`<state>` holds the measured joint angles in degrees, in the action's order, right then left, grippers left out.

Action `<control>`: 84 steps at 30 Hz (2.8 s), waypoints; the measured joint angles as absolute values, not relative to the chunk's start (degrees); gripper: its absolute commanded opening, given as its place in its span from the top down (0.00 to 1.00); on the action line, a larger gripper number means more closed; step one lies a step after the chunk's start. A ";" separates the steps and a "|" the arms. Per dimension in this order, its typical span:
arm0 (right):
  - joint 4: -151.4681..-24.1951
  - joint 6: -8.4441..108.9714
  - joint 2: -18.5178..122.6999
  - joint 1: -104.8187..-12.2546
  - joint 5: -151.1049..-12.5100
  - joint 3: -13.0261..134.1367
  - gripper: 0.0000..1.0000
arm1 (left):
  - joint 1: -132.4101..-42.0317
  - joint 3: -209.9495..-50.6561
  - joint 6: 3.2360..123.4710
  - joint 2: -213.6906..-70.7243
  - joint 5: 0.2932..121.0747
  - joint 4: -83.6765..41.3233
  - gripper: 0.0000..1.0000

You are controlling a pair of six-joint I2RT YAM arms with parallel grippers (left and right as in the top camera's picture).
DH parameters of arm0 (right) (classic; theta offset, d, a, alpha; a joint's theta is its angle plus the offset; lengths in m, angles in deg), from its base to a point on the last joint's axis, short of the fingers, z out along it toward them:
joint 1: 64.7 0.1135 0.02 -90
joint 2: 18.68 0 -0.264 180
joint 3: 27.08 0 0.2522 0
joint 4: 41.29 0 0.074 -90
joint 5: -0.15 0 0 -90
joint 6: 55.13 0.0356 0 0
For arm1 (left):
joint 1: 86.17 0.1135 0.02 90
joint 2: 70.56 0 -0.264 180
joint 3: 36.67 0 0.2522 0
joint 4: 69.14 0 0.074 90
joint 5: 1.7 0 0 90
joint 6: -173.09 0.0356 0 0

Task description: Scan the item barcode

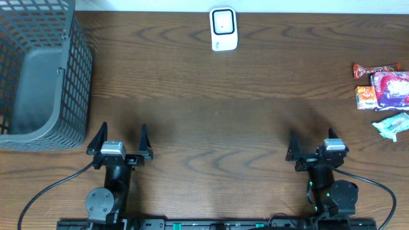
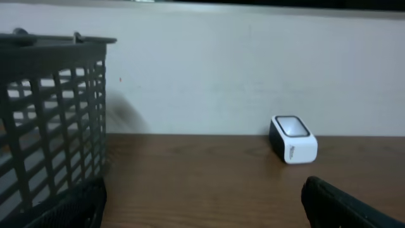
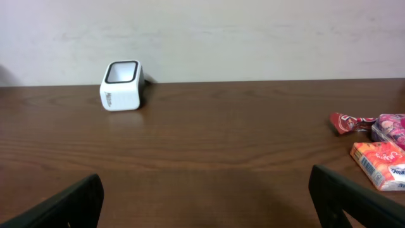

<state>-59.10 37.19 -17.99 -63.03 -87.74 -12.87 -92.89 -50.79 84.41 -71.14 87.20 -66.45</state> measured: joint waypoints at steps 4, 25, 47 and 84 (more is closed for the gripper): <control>-59.08 37.19 -17.99 -63.03 -87.76 -12.87 0.01 | -91.87 -50.79 84.41 -71.14 84.84 -61.36 0.02; -59.10 37.19 -17.99 -63.03 -87.76 -12.87 0.01 | -91.19 -51.09 85.59 -71.14 82.65 -54.45 0.02; -59.10 37.19 -17.99 -63.03 -87.76 -12.87 0.01 | -91.19 -51.22 85.37 -71.14 83.52 -54.19 0.02; -59.10 37.19 -17.99 -63.03 -87.76 -12.87 0.01 | -91.19 -51.31 84.78 -71.14 84.62 -53.95 0.02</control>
<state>-59.10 37.19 -17.99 -63.03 -87.76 -12.87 -91.19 -51.31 84.78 -71.14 84.62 -53.95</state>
